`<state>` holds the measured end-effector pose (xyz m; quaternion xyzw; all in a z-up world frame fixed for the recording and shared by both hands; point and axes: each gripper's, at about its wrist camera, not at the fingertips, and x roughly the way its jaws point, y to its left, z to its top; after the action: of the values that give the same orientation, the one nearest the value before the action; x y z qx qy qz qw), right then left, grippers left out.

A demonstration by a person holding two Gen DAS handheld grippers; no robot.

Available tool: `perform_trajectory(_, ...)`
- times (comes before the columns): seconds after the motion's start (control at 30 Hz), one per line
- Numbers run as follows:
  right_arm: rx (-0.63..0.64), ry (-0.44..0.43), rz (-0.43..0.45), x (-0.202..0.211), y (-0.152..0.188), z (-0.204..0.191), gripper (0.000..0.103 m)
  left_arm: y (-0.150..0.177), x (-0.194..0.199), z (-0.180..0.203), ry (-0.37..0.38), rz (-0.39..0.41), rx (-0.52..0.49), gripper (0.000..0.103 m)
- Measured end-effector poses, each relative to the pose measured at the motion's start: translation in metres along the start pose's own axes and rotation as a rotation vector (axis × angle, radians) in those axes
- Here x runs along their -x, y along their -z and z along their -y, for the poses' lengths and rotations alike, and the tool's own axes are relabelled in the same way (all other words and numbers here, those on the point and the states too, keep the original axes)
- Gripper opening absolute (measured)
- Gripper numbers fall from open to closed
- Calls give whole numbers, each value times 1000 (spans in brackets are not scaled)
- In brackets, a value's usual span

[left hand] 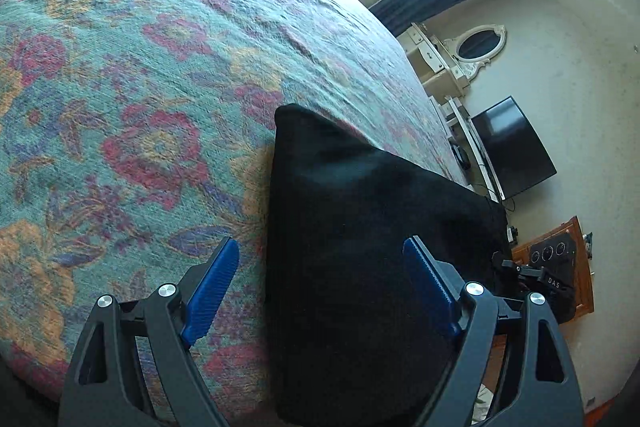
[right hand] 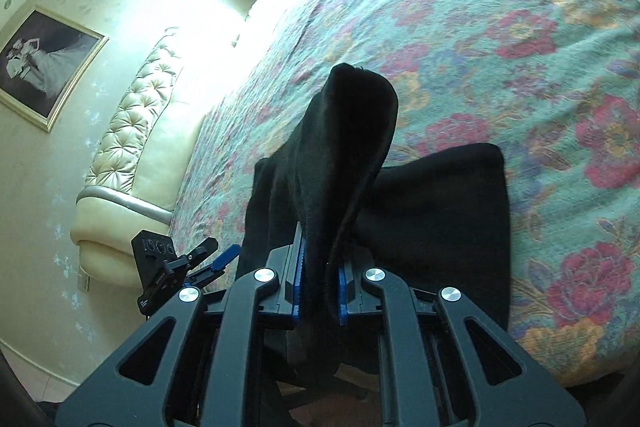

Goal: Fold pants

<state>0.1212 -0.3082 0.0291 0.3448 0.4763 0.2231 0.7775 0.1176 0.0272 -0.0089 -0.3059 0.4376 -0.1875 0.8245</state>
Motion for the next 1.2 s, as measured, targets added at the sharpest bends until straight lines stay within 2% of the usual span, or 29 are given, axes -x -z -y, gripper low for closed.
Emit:
perform_trajectory(0.17, -77, 18, -28, -14, 7, 43, 12, 12, -27, 11, -38, -53, -43, 83)
perform_trajectory(0.27, -112, -17, -49, -19, 10, 57, 14, 16, -38, 9, -57, -82, -34, 83)
perform_trajectory(0.33, -156, -57, -49, -15, 10, 63, 23, 18, -40, 9, -64, -76, -35, 83)
perform_trajectory(0.4, -176, -101, -66, -12, 10, 65, 49, 18, -40, 9, -67, -72, -44, 83)
perform_trajectory(0.43, -171, -111, -69, -8, 11, 65, 56, 18, -40, 10, -68, -71, -47, 83)
perform_trajectory(0.5, -147, -108, -87, -1, 14, 61, 64, 18, -39, 10, -65, -69, -47, 83)
perform_trajectory(0.7, -131, -116, -130, 6, 30, 61, 66, 20, -40, 10, -67, -64, -63, 84)
perform_trajectory(0.8, -125, -120, -132, 7, 33, 63, 61, 20, -41, 12, -72, -65, -72, 84)
perform_trajectory(0.93, -85, -53, -137, 7, 35, 63, 34, 22, -42, 12, -80, -64, -75, 84)
perform_trajectory(0.97, -85, -50, -136, 7, 36, 65, 30, 22, -43, 14, -83, -64, -77, 84)
perform_trajectory(1.03, -99, -54, -133, 7, 36, 69, 14, 23, -43, 14, -89, -63, -84, 84)
perform_trajectory(1.2, -92, -57, -106, 15, 37, 72, 10, 25, -46, 17, -100, -63, -92, 84)
